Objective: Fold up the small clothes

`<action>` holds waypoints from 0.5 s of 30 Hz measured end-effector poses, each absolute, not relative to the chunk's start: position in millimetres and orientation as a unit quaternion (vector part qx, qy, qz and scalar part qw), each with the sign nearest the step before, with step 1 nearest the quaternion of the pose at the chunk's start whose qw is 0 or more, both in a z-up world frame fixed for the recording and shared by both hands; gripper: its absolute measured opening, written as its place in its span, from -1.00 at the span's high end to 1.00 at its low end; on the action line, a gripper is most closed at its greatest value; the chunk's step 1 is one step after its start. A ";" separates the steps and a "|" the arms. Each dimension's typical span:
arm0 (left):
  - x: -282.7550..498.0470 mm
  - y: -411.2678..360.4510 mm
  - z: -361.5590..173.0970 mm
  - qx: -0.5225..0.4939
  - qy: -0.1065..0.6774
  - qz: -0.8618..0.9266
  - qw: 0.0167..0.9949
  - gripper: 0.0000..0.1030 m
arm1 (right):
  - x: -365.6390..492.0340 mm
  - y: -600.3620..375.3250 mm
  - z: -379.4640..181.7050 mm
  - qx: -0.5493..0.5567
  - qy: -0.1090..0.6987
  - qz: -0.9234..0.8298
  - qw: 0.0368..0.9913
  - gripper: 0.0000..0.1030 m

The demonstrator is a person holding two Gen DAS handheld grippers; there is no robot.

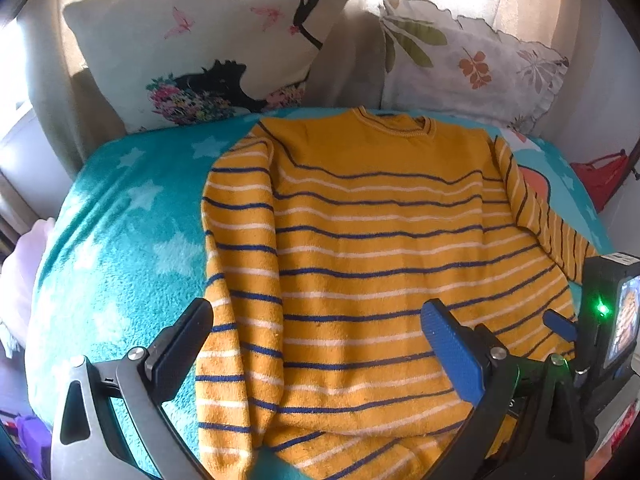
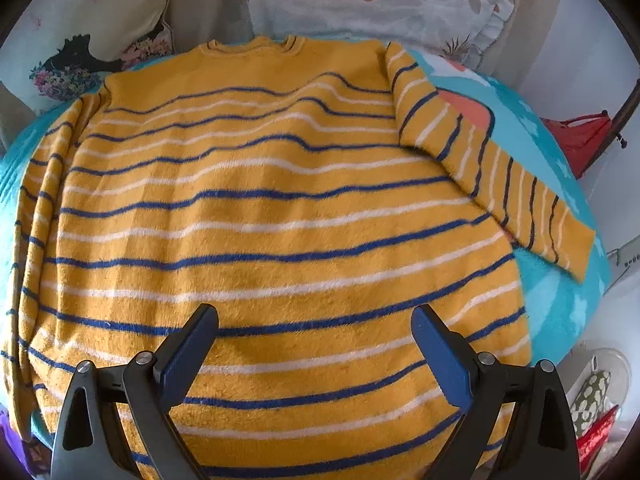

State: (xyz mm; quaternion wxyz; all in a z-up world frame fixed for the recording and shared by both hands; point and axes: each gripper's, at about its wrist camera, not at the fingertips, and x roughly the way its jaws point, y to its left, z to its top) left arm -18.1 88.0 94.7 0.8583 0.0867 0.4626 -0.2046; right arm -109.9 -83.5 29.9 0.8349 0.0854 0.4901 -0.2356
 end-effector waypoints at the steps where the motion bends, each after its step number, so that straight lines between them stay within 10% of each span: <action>1: -19.8 85.5 96.0 0.088 0.459 -0.200 0.861 -1.00 | -110.7 -85.6 31.0 0.083 0.488 -0.233 0.837 -0.91; 15: -33.7 51.7 107.2 0.067 0.451 -0.149 0.877 -1.00 | -102.2 -139.5 42.9 0.075 0.485 -0.204 0.847 -0.91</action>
